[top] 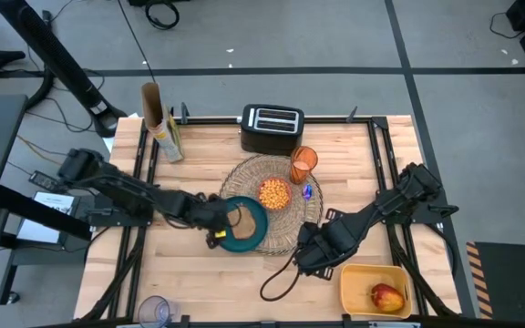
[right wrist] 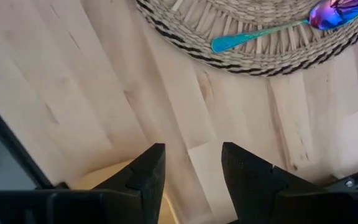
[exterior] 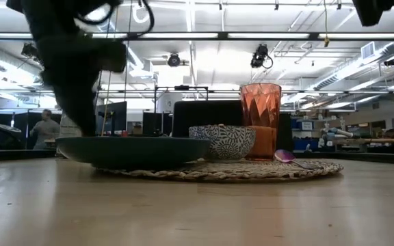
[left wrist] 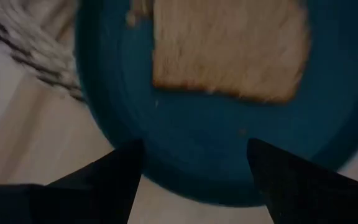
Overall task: Arrange a breakfast setting
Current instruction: Adjust the blue plate, then put the apple on the place mat
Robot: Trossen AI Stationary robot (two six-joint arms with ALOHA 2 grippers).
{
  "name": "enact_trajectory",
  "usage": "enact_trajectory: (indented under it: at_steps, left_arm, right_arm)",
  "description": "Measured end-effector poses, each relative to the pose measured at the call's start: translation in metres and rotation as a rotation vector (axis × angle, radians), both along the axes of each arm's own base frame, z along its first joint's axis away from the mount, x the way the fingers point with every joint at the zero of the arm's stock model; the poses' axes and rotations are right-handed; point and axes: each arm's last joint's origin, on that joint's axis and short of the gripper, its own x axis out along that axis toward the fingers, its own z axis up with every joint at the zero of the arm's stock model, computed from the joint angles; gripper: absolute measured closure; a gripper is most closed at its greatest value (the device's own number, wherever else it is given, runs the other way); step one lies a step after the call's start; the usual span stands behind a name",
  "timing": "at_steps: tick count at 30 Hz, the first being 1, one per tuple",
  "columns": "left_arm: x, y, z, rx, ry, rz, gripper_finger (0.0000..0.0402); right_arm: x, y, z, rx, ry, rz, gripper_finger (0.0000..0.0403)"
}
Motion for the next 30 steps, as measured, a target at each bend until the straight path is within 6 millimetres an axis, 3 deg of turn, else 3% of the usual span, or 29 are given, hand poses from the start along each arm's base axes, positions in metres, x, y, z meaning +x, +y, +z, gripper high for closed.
enact_trajectory:
  at_steps: [6, 16, 23, 30]
  left_arm:
    - [0.002, -0.012, -0.02, -0.007, 0.111, -0.036, 0.0106]
    - [-0.001, -0.015, -0.013, -0.032, 0.09, -0.021, 0.0106]
    - [0.001, -0.016, 0.01, -0.026, 0.069, -0.051, 0.0106]
    - [-0.007, 0.0, 0.043, 0.041, 0.053, -0.05, 0.0106]
  right_arm:
    - [0.0, -0.004, -0.005, -0.017, 0.026, 0.055, 0.024]
    - [0.009, -0.022, -0.007, -0.047, 0.042, 0.112, 0.0239]
    - [0.017, -0.042, -0.005, -0.075, 0.029, 0.129, 0.0239]
    - [0.006, -0.066, 0.027, -0.134, -0.11, 0.057, 0.0239]
